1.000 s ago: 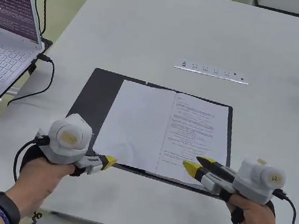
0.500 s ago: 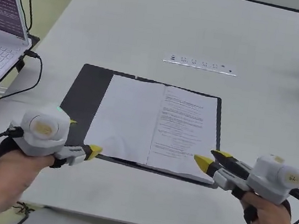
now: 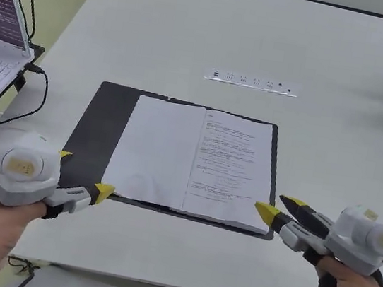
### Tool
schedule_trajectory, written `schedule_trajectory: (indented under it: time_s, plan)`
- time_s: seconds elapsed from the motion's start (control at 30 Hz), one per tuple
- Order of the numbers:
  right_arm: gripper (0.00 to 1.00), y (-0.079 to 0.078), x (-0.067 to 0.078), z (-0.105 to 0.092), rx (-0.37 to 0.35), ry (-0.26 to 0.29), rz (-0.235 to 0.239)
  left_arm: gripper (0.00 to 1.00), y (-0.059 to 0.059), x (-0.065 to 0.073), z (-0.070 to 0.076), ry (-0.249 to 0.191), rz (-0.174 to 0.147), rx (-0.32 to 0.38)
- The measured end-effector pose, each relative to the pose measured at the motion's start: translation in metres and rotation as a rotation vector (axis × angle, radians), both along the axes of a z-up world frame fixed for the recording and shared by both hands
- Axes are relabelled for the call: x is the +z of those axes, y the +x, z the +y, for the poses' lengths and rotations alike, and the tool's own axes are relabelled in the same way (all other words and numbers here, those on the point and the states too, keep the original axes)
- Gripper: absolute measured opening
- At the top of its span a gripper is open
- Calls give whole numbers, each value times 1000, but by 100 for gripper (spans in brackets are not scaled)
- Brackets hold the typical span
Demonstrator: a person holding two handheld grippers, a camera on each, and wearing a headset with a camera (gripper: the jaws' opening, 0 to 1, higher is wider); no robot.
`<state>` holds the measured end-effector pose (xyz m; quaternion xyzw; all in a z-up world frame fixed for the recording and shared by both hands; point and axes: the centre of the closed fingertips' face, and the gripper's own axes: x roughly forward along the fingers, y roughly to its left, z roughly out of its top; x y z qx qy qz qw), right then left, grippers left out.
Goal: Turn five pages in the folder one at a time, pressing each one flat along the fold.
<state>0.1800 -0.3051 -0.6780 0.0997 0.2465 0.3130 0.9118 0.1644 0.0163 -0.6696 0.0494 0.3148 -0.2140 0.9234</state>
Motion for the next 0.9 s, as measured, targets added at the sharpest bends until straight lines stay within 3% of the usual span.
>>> schedule_trajectory:
  time_s: [0.3,0.6,0.9]
  plan:
    - [40,-8,0,-16,-66,29,3,60,-7,0,0,3,3,6]
    - [44,-15,-5,-18,-61,20,22,61,-6,-1,-5,6,11,-7]
    - [48,-18,-7,-19,-55,11,31,61,-3,-5,-20,6,21,-38]
